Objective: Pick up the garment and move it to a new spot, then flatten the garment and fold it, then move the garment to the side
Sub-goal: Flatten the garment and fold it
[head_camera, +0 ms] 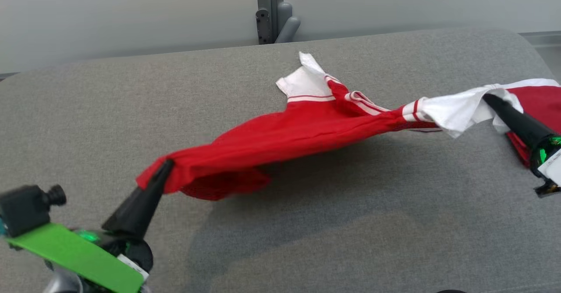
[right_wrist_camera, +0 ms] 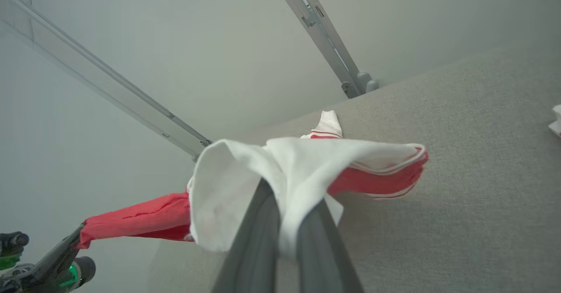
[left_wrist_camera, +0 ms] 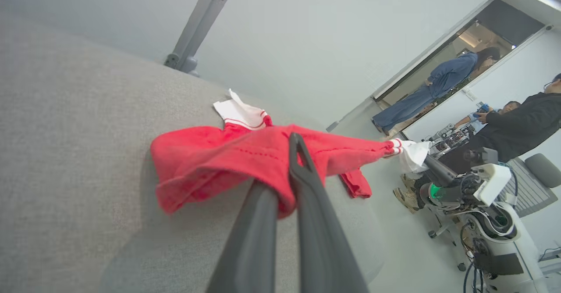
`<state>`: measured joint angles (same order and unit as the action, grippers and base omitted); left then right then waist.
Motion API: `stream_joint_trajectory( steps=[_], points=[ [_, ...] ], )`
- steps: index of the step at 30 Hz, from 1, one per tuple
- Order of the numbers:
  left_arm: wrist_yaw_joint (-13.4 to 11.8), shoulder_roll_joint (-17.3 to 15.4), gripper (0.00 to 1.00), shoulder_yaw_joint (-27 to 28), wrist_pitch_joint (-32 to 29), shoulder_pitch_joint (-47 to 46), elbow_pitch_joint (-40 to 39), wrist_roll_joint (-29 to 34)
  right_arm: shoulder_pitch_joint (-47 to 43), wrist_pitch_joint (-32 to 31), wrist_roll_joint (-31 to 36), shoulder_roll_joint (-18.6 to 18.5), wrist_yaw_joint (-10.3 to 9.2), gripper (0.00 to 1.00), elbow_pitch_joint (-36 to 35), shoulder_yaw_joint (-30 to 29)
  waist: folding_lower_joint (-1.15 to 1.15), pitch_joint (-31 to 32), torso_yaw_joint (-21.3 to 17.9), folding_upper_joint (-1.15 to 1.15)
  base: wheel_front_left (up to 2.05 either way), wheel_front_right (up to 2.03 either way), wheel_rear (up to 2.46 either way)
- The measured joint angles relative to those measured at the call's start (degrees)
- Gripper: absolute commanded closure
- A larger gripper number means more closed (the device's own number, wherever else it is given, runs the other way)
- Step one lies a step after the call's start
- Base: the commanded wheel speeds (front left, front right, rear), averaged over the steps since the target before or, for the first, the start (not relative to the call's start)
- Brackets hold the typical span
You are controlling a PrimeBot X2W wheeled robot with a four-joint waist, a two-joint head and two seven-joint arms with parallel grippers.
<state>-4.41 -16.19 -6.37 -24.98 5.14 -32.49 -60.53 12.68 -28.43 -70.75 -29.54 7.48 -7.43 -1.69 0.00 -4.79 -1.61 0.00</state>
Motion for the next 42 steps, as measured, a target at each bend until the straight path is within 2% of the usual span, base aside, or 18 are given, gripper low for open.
stream_joint_trajectory(
  steps=[4, 9, 12, 13, 14, 19, 22, 24, 26, 29, 33, 34, 36, 38, 42],
  points=[
    [-1.78, -3.45, 1.0, 2.67, -4.6, -8.32, -2.71, -1.62, 3.64, -2.74, -2.76, 2.31, 0.0, 1.0, -3.91, -4.97, 0.0, -0.1, -0.28, 0.0, 0.0, 0.0, 0.0],
    [-3.81, -7.4, 1.0, 2.97, -11.83, -23.7, 0.89, -3.99, 16.19, -5.8, -0.53, 6.15, 0.0, 1.0, -2.27, -9.51, 0.0, -2.02, -0.4, 0.0, 0.0, 0.0, 0.0],
    [-5.26, -8.26, 1.0, 2.46, -14.86, -34.83, 7.54, -4.6, 27.43, -8.06, 5.65, 8.98, 0.0, 1.0, 2.38, -10.54, 0.0, -4.13, -0.43, 0.0, 0.0, 0.0, 0.0],
    [-5.26, -8.26, 1.0, 2.46, -14.86, -34.83, 7.54, -4.6, 27.43, -8.06, 5.65, 8.98, 0.0, 1.0, 2.38, -10.54, 0.0, -4.13, -0.43, 0.0, 0.0, 0.0, 0.0],
    [-5.46, -8.34, 1.0, 1.96, -15.44, -38.72, 10.37, -4.31, 31.1, -8.82, 8.01, 10.28, 0.0, 1.0, 4.27, -10.81, 0.0, -4.99, -0.42, 0.0, 0.0, 0.0, 0.0],
    [-5.01, -8.05, 1.0, -2.42, -15.03, -57.61, 26.83, 1.44, 50.29, -8.77, 23.47, 18.0, 0.0, 1.0, 15.13, -12.83, 0.0, -10.45, -0.23, 0.0, 0.0, 0.0, 0.0],
    [-4.5, -6.69, 1.0, -4.2, -11.91, -68.34, 36.61, 5.69, 61.62, -4.31, 30.87, 22.79, 0.0, 1.0, 20.95, -14.18, 0.01, -14.38, -0.09, 0.0, 0.0, 0.0, 0.0],
    [-3.23, -5.9, 1.0, -4.95, -7.79, -74.69, 42.57, 8.82, 68.04, 0.66, 34.96, 24.74, 0.01, 1.0, 24.76, -14.77, 0.01, -17.16, -0.01, 0.0, 0.0, 0.0, 0.0],
    [-1.58, -5.15, 1.0, -5.27, -0.96, -79.97, 47.95, 12.83, 72.98, 4.9, 38.24, 25.63, 0.01, 1.0, 28.0, -14.52, 0.01, -19.94, 0.06, 0.0, 0.0, 0.0, 0.0],
    [-0.48, -3.9, 1.0, -4.23, 9.91, -87.83, 55.47, 16.59, 80.14, 11.96, 40.97, 26.55, 0.05, 1.0, 32.4, -13.9, 0.02, -24.22, 0.11, 0.0, 0.0, 0.0, 0.0],
    [3.63, -1.99, 1.0, -4.15, 22.08, -94.26, 63.34, 19.04, 86.82, 19.93, 38.54, 26.82, 0.08, 1.0, 36.23, -11.74, 0.02, -29.79, 0.07, 0.0, 0.0, 0.0, 0.0],
    [7.16, -1.42, 1.0, -5.23, 26.25, -95.14, 66.45, 20.2, 87.02, 22.1, 33.89, 26.74, 0.01, 1.0, 37.45, -9.49, 0.02, -32.49, 0.01, 0.0, 0.0, 0.0, 0.0],
    [9.59, -1.49, 1.0, -6.61, 30.02, -94.56, 69.57, 21.17, 84.6, 23.95, 31.48, 26.64, 0.01, 1.0, 37.52, -6.24, 0.02, -34.99, -0.1, 0.0, 0.0, 0.0, 0.0],
    [10.9, -1.57, 1.0, -7.38, 33.43, -91.73, 72.07, 20.95, 78.09, 25.13, 28.61, 26.75, 0.01, 1.0, 36.66, -2.45, 0.02, -37.13, -0.29, 0.0, 0.0, 0.0, 0.0],
    [11.68, -2.31, 1.0, -12.4, 33.64, -82.12, 75.92, 20.09, 62.57, 25.69, 23.1, 24.7, -0.01, 1.0, 33.11, 3.83, 0.02, -39.29, -1.11, 0.0, 0.0, 0.0, 0.0]
  ],
)
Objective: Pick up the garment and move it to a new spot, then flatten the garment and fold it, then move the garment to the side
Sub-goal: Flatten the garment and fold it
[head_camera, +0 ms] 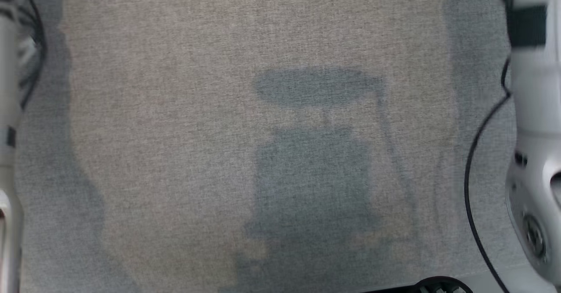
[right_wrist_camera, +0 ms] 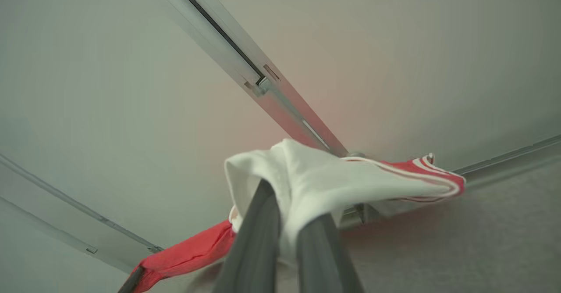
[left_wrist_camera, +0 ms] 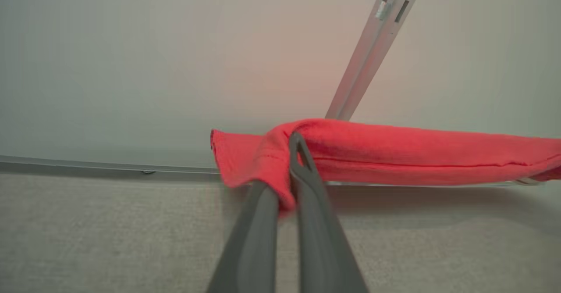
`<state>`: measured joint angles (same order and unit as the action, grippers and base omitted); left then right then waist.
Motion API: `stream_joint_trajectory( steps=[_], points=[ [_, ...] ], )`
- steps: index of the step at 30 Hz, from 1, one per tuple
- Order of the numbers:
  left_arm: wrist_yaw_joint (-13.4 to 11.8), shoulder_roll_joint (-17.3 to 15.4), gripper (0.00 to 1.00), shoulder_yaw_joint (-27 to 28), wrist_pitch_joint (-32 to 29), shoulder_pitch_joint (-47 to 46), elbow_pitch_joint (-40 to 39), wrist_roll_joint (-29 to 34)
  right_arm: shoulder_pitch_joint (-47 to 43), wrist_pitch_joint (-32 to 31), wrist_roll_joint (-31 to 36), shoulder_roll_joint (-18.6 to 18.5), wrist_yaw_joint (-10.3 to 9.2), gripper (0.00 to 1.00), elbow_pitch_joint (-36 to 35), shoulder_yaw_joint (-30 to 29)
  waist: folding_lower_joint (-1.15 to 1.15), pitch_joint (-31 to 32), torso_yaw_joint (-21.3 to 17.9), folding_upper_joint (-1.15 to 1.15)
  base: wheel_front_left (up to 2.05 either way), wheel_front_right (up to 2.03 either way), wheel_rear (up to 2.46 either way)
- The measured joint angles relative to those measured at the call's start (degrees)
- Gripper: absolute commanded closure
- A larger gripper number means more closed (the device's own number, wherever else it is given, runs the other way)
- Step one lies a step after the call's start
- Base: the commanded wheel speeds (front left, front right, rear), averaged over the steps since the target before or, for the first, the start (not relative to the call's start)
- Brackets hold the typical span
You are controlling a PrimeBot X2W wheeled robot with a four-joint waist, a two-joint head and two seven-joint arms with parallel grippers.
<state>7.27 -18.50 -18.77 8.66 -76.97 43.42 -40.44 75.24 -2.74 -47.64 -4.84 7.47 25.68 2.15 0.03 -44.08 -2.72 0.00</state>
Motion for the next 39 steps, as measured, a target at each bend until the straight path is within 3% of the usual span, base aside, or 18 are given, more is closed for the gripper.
stream_joint_trajectory(
  steps=[6, 12, 15, 19, 25, 28, 33, 39],
  points=[
    [0.12, -3.24, 1.0, -5.86, 0.89, 9.91, -4.86, -6.99, -18.57, 1.33, -8.31, -5.52, 0.0, 1.0, -9.64, 5.16, -0.01, 1.75, -0.81, 0.0, 0.0, 0.0, 0.0],
    [0.12, -9.42, 1.0, -13.35, 1.66, 21.63, -14.16, -8.73, -33.89, 1.3, -13.69, -10.68, 0.0, 1.0, -20.12, 7.06, -0.03, 5.66, -1.19, 0.0, 0.0, 0.0, 0.0],
    [-0.31, -10.96, 1.0, -14.61, 3.09, 29.44, -18.92, -8.81, -41.89, 1.85, -13.92, -13.29, 0.01, 1.0, -24.07, 6.57, -0.03, 8.7, -1.2, 0.0, 0.0, 0.0, 0.0],
    [-4.87, -11.8, 1.0, -15.9, 4.1, 42.74, -27.51, -8.84, -54.86, 1.49, -14.73, -15.64, 0.01, 1.0, -28.07, 4.83, -0.03, 13.66, -0.93, 0.0, 0.0, 0.0, 0.0],
    [-16.68, -15.24, 1.0, -16.88, 4.83, 67.65, -42.3, -10.38, -74.48, 0.13, -14.75, -16.12, 0.01, 1.0, -32.66, 3.6, -0.03, 22.21, -0.66, 0.0, 0.0, 0.0, 0.0],
    [-21.2, -15.03, 1.0, -18.35, 5.02, 78.58, -48.99, -12.56, -84.64, -0.31, -14.18, -16.08, 0.01, 1.0, -33.48, 2.16, -0.04, 26.48, -0.57, 0.0, 0.0, 0.0, 0.0],
    [-24.7, -14.85, 1.0, -19.38, 3.87, 86.88, -56.71, -15.67, -95.23, -1.33, -14.29, -14.59, 0.01, 1.0, -37.08, -0.56, -0.04, 32.31, -0.05, 0.0, 0.0, 0.0, 0.0],
    [-25.92, -17.88, 1.0, -20.5, -4.59, 84.06, -59.91, -16.5, -88.81, -8.93, -7.93, -15.85, 0.01, 1.0, -36.42, -2.76, -0.04, 34.84, 0.73, 0.0, 0.0, 0.0, 0.0]
  ],
)
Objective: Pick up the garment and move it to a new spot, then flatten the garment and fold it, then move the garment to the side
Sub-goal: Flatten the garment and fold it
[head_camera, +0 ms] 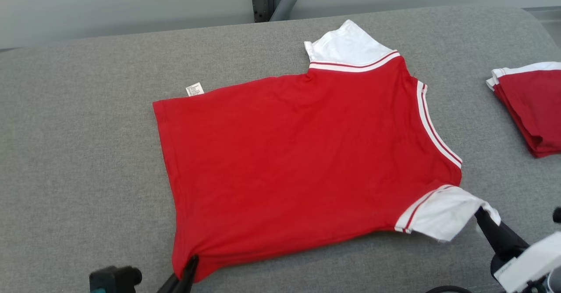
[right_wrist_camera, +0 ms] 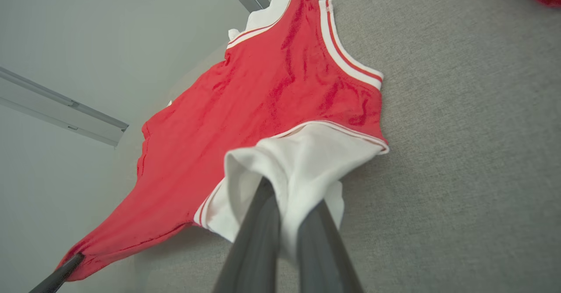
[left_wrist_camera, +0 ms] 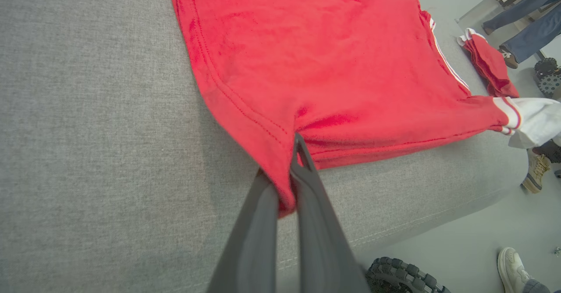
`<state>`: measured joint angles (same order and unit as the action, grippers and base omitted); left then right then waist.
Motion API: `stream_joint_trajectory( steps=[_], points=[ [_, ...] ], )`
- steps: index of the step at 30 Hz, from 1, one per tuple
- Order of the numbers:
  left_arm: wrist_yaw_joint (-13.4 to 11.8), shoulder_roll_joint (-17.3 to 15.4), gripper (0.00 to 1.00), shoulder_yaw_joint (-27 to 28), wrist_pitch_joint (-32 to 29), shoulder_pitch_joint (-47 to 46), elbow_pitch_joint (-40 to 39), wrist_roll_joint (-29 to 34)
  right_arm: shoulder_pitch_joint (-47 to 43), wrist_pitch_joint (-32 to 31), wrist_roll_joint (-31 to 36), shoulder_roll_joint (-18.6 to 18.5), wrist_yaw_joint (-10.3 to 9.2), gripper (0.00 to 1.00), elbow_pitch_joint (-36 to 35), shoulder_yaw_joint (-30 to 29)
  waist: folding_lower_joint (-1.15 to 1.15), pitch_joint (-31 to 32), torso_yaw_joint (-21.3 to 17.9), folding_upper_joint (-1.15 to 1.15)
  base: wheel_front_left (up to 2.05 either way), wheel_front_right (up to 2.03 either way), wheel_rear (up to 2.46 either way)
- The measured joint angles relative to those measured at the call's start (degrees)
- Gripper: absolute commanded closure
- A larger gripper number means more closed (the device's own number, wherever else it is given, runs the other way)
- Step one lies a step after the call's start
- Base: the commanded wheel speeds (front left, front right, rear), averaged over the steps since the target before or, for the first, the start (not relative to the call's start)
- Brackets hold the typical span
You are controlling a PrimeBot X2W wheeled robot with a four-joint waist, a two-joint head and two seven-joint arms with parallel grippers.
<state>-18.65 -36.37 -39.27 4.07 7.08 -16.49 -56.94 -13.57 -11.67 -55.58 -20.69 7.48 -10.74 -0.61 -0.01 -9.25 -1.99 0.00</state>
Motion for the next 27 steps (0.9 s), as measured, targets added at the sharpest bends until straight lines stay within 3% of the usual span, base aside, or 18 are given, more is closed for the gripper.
stream_joint_trajectory(
  steps=[6, 13, 17, 24, 25, 26, 27],
  points=[
    [1.52, -1.48, 1.0, -0.38, -10.78, -10.05, 1.3, -2.26, 14.47, -12.96, 8.11, 0.42, 0.0, 1.0, 6.6, -0.73, 0.0, -2.42, 0.5, 0.0, 0.0, 0.0, 0.0],
    [4.6, 2.72, 1.0, 0.53, -20.31, -22.48, 9.07, -8.53, 29.11, -25.65, 13.82, 2.18, 0.0, 1.0, 15.5, -1.76, 0.0, -6.22, 2.03, 0.0, 0.0, 0.0, 0.0],
    [5.68, 5.9, 1.0, 0.74, -23.79, -29.25, 16.44, -10.46, 35.16, -29.18, 17.05, 1.79, 0.0, 1.0, 19.42, -0.9, 0.01, -8.55, 3.15, 0.0, 0.0, 0.0, 0.0],
    [7.27, 7.93, 1.0, -0.08, -25.69, -34.83, 24.14, -9.98, 42.22, -29.75, 17.48, 0.67, 0.0, 0.97, 22.42, 3.07, 0.01, -11.19, 4.67, 0.0, 0.0, 0.0, 0.0],
    [7.59, 8.36, 1.0, -0.23, -25.83, -35.11, 24.76, -9.99, 42.67, -29.42, 17.46, 0.47, 0.0, 0.53, 22.91, 3.66, 0.01, -11.36, 4.92, 0.0, 0.0, 0.0, 0.0],
    [7.9, 8.62, 0.96, -0.49, -26.15, -35.37, 25.41, -10.0, 42.89, -28.4, 17.53, 0.29, 0.0, 0.0, 23.23, 4.13, 0.01, -11.43, 5.16, 0.0, 0.0, 0.0, 0.0],
    [8.33, 8.78, 0.57, -0.7, -26.22, -35.55, 25.93, -10.02, 43.15, -27.59, 17.63, 0.12, 0.0, 0.0, 23.65, 4.37, 0.01, -11.4, 5.36, 0.0, 0.0, 0.0, 0.0]
  ],
)
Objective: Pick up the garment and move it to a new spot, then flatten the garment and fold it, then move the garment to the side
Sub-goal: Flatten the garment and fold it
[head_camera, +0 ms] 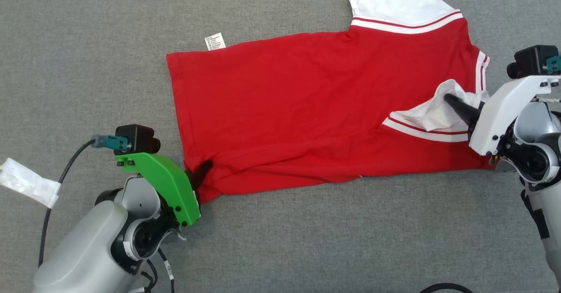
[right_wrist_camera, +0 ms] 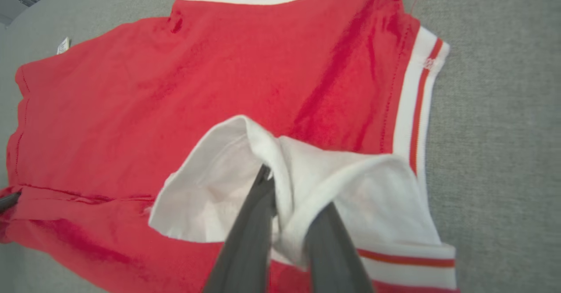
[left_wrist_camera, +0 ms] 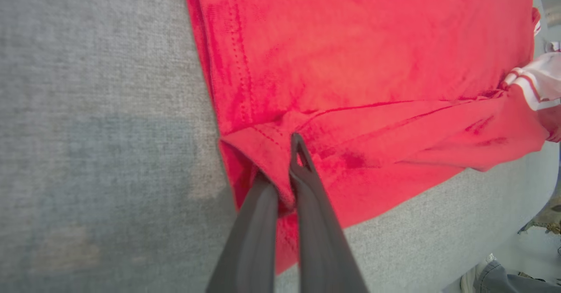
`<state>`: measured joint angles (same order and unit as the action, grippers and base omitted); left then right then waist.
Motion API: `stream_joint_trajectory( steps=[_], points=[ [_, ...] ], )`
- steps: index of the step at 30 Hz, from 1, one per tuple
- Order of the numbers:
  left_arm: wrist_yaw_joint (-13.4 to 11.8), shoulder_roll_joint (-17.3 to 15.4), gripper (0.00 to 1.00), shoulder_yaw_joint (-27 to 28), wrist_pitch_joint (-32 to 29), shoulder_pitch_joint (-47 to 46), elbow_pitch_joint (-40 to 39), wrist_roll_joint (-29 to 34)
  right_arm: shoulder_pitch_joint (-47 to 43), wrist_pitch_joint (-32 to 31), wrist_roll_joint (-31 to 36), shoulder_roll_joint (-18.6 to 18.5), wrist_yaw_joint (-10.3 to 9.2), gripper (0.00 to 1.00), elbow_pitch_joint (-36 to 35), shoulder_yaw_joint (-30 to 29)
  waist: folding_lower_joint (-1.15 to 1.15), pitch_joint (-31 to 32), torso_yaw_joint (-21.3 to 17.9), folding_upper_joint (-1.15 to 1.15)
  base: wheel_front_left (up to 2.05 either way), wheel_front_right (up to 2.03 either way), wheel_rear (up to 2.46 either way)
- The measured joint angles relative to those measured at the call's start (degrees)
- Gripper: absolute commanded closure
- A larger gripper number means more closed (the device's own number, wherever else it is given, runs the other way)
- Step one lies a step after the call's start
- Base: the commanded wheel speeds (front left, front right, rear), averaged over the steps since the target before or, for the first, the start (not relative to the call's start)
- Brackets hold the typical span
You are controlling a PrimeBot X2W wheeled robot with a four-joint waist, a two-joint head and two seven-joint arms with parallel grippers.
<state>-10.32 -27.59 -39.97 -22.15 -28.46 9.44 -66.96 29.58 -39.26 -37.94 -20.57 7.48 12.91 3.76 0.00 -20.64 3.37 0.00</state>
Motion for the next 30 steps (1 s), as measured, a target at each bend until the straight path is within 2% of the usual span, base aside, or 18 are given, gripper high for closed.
stream_joint_trajectory(
  steps=[1, 4, 9, 15, 18, 20, 24, 27, 30],
  points=[
    [0.65, 0.22, 0.0, -0.22, -0.35, -0.1, 0.29, -0.24, 0.1, 0.54, 0.0, -0.19, 0.0, 0.0, 0.48, 0.2, 0.0, 0.13, 0.14, 0.0, 0.0, 0.0, 0.0],
    [1.54, 1.38, 0.0, -0.21, 0.19, 0.28, 0.36, -1.15, -0.58, 2.5, -0.13, -0.55, 0.0, 0.0, 0.92, 1.58, 0.0, 0.92, 0.25, 0.0, 0.0, 0.0, 0.0],
    [1.59, 0.88, 0.0, 1.43, 4.39, 3.44, -4.5, -1.07, -2.21, 10.01, 1.38, -2.15, 0.0, 0.0, -0.09, 2.41, 0.0, 2.63, -0.26, 0.0, 0.0, 0.0, 0.0],
    [-1.26, -1.43, 0.0, 5.12, 14.63, 10.6, -14.63, 1.92, -6.55, 23.47, 7.69, -3.46, 0.0, 0.0, -4.77, -0.27, 0.0, 5.71, -0.97, 0.0, 0.0, 0.0, 0.0],
    [-4.2, -2.66, 0.0, 5.31, 19.39, 14.96, -16.1, 5.67, -11.2, 29.54, 12.33, -2.11, 0.0, 0.0, -5.95, -3.13, 0.0, 7.44, -1.22, 0.0, 0.0, 0.0, 0.0],
    [-5.41, -1.29, 0.0, 3.72, 21.06, 19.01, -15.37, 6.03, -16.01, 32.93, 15.69, 0.83, 0.02, 0.0, -6.16, -5.89, 0.0, 8.89, -1.41, 0.0, 0.0, 0.0, 0.0],
    [-5.54, 1.32, 0.0, 1.81, 21.06, 20.75, -11.05, 5.45, -20.92, 33.48, 20.7, 2.47, 0.04, 0.0, -4.23, -7.77, 0.0, 9.33, -1.5, 0.0, 0.0, 0.0, 0.0],
    [-5.57, 2.33, 0.0, 1.16, 20.22, 19.15, -7.59, 5.9, -21.08, 32.31, 21.6, 3.42, 0.04, 0.0, -2.99, -8.02, 0.0, 8.4, -1.47, 0.0, 0.0, 0.0, 0.0],
    [-5.47, 2.9, 0.0, -0.2, 17.08, 15.52, -5.57, 6.19, -20.32, 29.45, 23.52, 2.64, 0.05, 0.0, -1.59, -6.89, 0.0, 7.32, -1.43, 0.0, 0.0, 0.0, 0.0]
  ],
)
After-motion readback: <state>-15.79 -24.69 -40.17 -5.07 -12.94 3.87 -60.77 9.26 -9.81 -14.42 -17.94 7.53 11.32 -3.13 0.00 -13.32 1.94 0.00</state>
